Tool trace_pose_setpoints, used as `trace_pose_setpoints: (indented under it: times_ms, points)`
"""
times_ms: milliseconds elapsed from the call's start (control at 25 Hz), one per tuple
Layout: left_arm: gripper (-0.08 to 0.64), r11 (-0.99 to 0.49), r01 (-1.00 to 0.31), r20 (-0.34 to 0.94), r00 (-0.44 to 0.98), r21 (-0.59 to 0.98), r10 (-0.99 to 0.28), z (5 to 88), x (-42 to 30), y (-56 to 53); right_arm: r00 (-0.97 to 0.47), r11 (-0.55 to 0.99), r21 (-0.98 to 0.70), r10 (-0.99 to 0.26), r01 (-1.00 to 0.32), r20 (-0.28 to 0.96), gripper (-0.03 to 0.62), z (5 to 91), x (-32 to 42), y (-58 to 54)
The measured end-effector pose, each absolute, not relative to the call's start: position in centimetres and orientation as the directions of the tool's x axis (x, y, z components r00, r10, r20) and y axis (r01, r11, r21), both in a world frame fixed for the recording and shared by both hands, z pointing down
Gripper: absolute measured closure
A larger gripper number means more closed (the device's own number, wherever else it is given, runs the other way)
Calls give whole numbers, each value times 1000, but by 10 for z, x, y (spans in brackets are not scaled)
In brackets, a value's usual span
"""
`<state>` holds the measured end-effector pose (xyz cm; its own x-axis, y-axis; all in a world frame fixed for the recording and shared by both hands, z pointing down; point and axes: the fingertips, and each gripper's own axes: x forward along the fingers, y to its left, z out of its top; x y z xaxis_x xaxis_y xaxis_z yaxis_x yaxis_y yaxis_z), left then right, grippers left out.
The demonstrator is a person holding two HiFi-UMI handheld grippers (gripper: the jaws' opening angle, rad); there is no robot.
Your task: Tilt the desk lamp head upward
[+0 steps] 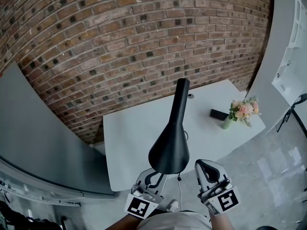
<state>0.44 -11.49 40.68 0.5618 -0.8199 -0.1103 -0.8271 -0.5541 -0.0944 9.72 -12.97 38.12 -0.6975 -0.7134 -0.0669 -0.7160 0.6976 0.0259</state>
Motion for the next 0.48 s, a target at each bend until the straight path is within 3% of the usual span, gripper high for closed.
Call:
trace_pose_setpoints:
  times_ms: [480]
  points:
    - [553, -539, -836, -122, 549, -108, -827, 400, 2, -114, -696, 697, 19, -715, -717, -68, 578, 385, 101, -126]
